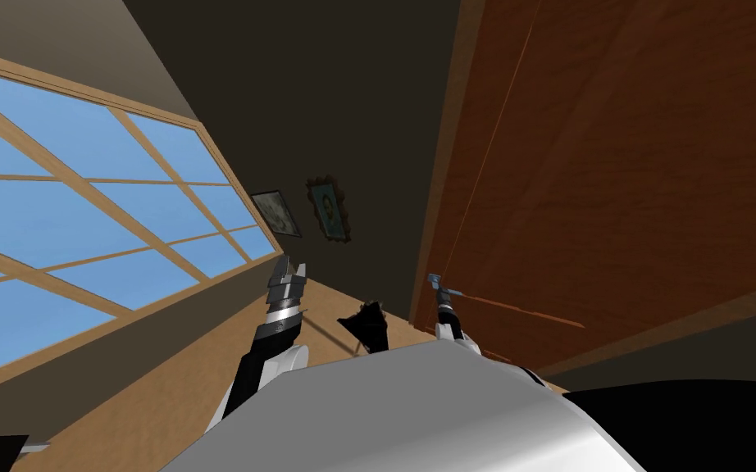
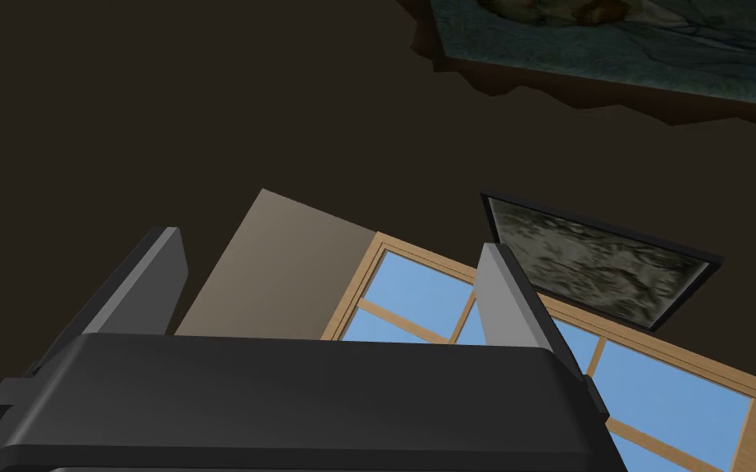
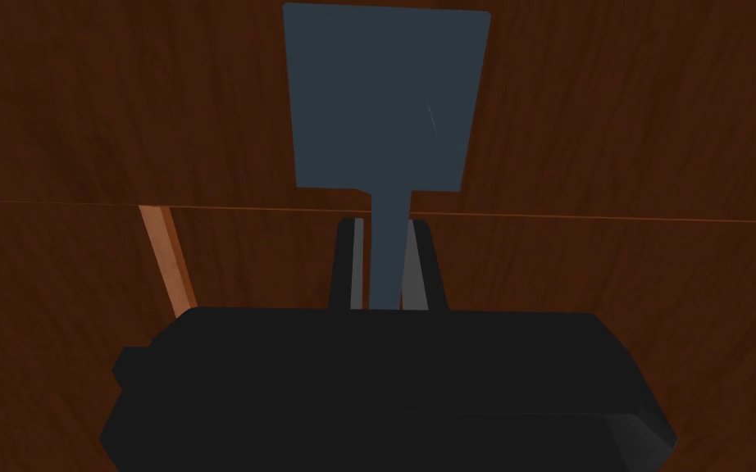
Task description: Pull the door open
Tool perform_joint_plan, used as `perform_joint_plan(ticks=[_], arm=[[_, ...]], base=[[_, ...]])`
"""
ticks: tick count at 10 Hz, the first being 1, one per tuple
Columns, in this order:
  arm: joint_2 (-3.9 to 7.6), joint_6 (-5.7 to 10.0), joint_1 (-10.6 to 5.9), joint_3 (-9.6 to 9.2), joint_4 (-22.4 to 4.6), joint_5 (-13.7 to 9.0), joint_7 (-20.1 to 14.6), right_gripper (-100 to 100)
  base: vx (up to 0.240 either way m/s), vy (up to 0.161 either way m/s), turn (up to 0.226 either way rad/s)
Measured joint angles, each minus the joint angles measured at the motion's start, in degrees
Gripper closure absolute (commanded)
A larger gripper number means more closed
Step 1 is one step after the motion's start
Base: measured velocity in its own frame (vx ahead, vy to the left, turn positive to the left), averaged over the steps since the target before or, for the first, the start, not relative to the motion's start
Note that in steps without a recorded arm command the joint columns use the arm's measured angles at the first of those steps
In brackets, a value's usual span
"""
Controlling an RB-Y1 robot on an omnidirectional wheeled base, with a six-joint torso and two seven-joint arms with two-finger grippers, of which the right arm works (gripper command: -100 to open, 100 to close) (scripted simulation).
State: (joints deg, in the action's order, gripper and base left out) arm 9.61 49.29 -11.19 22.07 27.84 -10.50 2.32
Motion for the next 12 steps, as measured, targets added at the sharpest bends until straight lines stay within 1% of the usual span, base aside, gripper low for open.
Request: perform_joint_plan(ticks=[1, 2, 5, 6, 8, 9, 10, 11, 12], arm=[[0.58, 0.07, 0.29, -0.29, -0.2, 0.2, -0.7, 100], [1.01, -0.11, 1.12, -0.81, 0.2, 0.4, -1.7, 100], [3.28, 1.05, 1.34, -2.70, -2.1, 1.4, -5.2, 100], [3.59, 0.60, 2.25, -3.35, -1.0, 1.8, -6.2, 100], [4.53, 0.74, 2.70, -4.57, -1.0, 2.5, -8.1, 100], [4.47, 0.69, 2.78, -4.71, -1.0, 2.5, -8.3, 100], [4.68, 0.60, 3.04, -5.06, -0.6, 2.8, -8.6, 100], [4.99, 0.91, 2.80, -5.41, -0.9, 3.0, -9.1, 100], [5.21, 1.15, 3.01, -5.93, -0.8, 3.3, -9.7, 100]], base=[[-0.190, 0.049, 0.105], [-0.205, 0.021, 0.155], [-0.220, 0.001, 0.138], [-0.163, -0.035, 0.121], [-0.155, -0.030, 0.078], [-0.143, -0.009, 0.084], [-0.223, -0.015, 0.093], [-0.234, -0.013, 0.110], [-0.215, 0.021, 0.082]])
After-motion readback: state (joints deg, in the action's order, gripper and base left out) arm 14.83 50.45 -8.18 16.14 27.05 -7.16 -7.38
